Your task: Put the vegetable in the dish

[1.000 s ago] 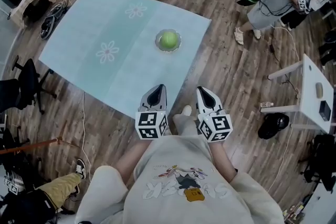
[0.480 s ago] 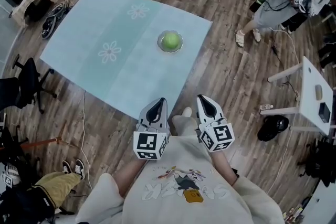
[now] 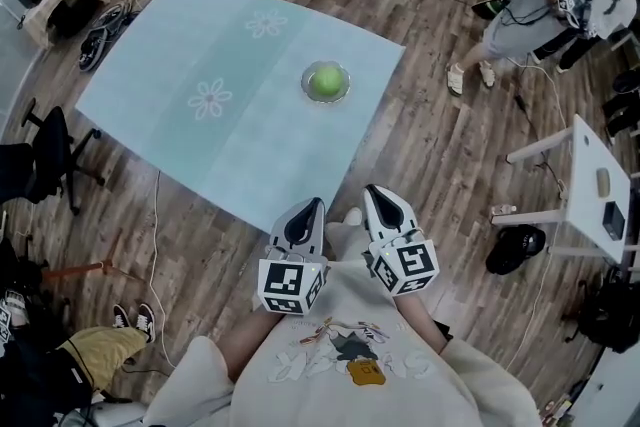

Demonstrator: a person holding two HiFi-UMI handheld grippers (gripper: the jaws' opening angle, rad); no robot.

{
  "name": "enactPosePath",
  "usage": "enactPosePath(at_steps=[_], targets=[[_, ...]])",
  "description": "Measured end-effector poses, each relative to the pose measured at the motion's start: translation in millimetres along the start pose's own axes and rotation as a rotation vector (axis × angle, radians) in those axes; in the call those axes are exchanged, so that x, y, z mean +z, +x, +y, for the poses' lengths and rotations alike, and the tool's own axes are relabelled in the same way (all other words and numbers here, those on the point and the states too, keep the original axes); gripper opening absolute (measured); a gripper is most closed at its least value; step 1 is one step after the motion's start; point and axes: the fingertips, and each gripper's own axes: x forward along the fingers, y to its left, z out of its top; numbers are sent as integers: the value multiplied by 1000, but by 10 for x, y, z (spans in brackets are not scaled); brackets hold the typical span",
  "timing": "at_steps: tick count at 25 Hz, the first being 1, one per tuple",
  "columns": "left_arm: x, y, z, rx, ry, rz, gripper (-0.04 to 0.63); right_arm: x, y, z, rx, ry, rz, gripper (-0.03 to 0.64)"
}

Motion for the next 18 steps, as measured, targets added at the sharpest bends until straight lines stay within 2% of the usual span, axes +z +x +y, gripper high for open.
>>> enactPosePath(at_steps=[18], targets=[[-55,12,-70,-16,-30,5,8,10,-48,-29,0,-14,4,31]])
